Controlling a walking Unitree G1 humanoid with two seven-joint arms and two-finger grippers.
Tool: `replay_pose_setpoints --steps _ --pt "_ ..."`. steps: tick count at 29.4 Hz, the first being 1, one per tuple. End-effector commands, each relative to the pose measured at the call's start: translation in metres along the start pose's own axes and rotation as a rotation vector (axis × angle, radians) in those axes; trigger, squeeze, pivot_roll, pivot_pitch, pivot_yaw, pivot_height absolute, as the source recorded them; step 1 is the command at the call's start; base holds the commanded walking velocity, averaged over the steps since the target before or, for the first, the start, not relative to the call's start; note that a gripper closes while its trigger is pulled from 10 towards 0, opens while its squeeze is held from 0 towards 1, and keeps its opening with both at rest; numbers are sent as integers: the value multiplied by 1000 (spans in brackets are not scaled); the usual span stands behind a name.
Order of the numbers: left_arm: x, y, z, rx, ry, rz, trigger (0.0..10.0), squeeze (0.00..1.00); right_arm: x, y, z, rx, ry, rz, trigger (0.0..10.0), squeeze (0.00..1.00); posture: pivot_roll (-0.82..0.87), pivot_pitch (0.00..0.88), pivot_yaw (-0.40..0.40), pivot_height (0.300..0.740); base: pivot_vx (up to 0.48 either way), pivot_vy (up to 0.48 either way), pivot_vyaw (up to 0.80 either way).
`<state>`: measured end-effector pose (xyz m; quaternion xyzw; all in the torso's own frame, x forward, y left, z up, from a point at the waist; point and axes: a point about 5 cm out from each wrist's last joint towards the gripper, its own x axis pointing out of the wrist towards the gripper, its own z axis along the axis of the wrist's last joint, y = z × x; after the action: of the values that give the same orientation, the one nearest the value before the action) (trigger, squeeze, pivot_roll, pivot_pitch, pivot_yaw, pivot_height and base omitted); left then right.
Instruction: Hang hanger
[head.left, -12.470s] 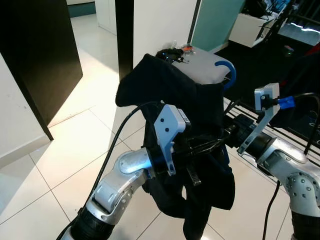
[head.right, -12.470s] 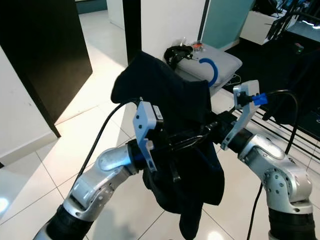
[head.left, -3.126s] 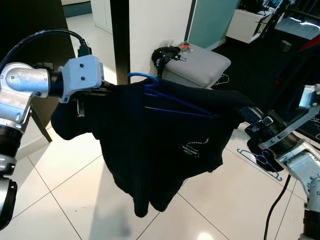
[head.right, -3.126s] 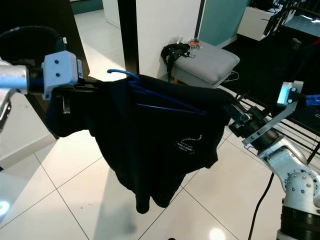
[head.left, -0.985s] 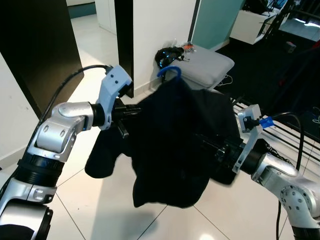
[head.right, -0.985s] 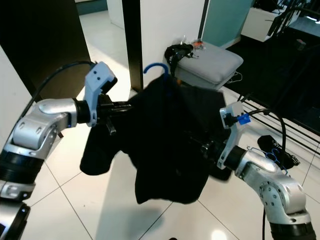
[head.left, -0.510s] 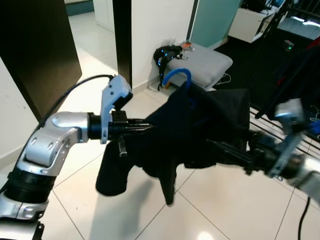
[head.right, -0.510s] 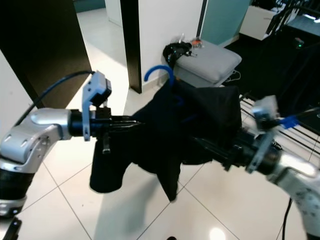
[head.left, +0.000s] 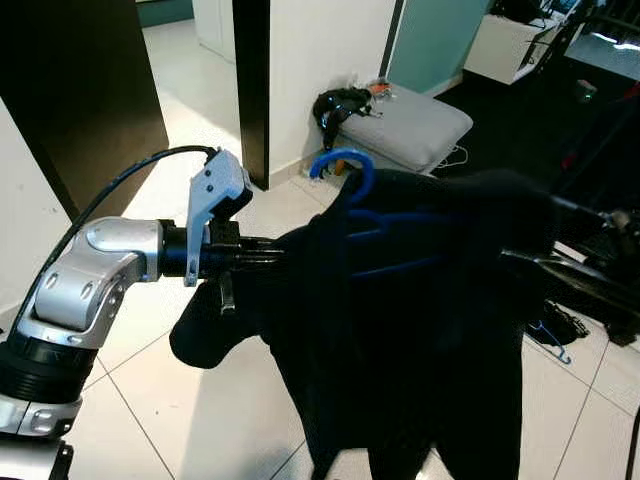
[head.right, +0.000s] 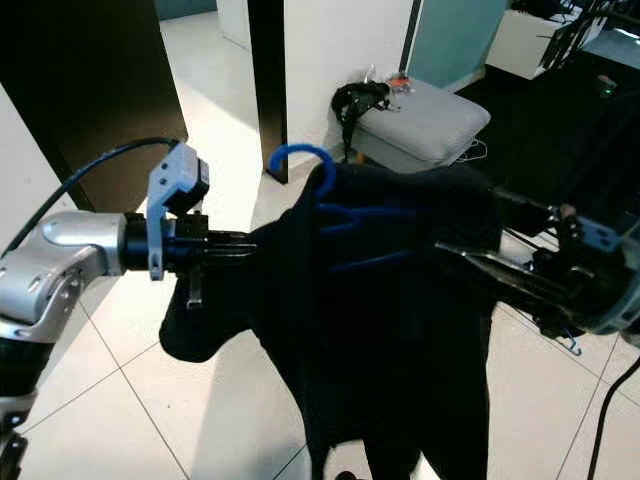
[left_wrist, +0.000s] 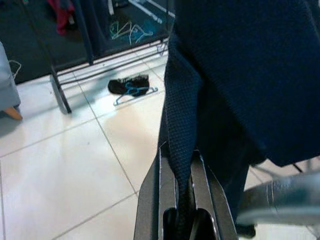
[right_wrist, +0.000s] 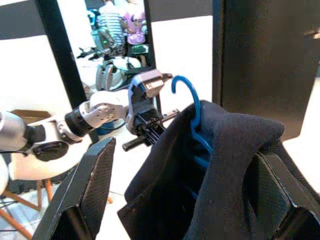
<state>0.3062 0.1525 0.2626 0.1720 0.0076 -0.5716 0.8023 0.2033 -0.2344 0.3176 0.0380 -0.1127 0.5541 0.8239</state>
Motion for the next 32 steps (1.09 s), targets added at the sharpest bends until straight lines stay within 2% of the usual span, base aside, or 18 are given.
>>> replay_pose_setpoints --steps 1,4,6,7,8,10,11,13,19,20,21,22,24,26,28,29,32 --pt "-2 -3 -3 13 35 -18 10000 0 0 5 11 -37 -19 27 10000 1000 55 142 -71 740 0 0 0" --pt "-1 -4 -4 19 43 -28 10000 0 2 6 10 -35 8 38 10000 1000 56 142 -73 740 0 0 0" --pt "3 -4 -6 26 54 -18 10000 0 13 9 -10 4 164 53 10000 1000 54 141 -75 740 0 0 0" --pt "3 -4 -6 26 54 -18 10000 0 13 9 -10 4 164 53 10000 1000 54 141 -75 740 0 0 0" --pt "7 2 -6 32 50 38 10000 0 14 13 -31 57 281 64 10000 1000 52 138 -76 740 0 0 0" --pt "11 12 -4 38 45 133 10000 0 11 19 -54 131 385 84 10000 1000 53 138 -75 740 0 0 0" --pt "11 12 -4 38 45 133 10000 0 11 19 -54 131 385 84 10000 1000 53 138 -75 740 0 0 0" --pt "12 20 3 28 11 208 10000 0 9 23 -59 179 381 109 10000 1000 50 137 -74 740 0 0 0" --pt "13 23 9 25 -19 237 10000 0 12 32 -57 230 351 170 10000 1000 48 134 -77 740 0 0 0" --pt "13 23 9 26 -20 237 10000 0 13 34 -57 238 339 183 10000 1000 48 134 -77 740 0 0 0" --pt "13 23 8 30 -15 235 10000 0 14 33 -47 235 264 202 10000 1000 49 133 -77 740 0 0 0" --pt "13 23 8 30 -15 235 10000 0 14 33 -47 235 264 202 10000 1000 49 133 -77 740 0 0 0" --pt "8 24 6 52 3 215 10000 0 10 25 -19 182 89 188 10000 1000 49 133 -77 740 0 0 0" --pt "3 20 4 88 24 155 10000 0 0 11 -1 106 20 108 10000 1000 49 133 -77 740 0 0 0" --pt "1 18 4 102 32 127 10000 0 -4 6 4 79 17 70 10000 1000 49 133 -77 740 0 0 0" --pt "-2 14 3 128 48 79 10000 0 -10 1 5 41 63 24 10000 1000 48 135 -75 740 0 0 0" --pt "-3 9 4 136 56 22 10000 0 -16 -2 7 22 106 -4 10000 1000 48 135 -77 740 0 0 0"
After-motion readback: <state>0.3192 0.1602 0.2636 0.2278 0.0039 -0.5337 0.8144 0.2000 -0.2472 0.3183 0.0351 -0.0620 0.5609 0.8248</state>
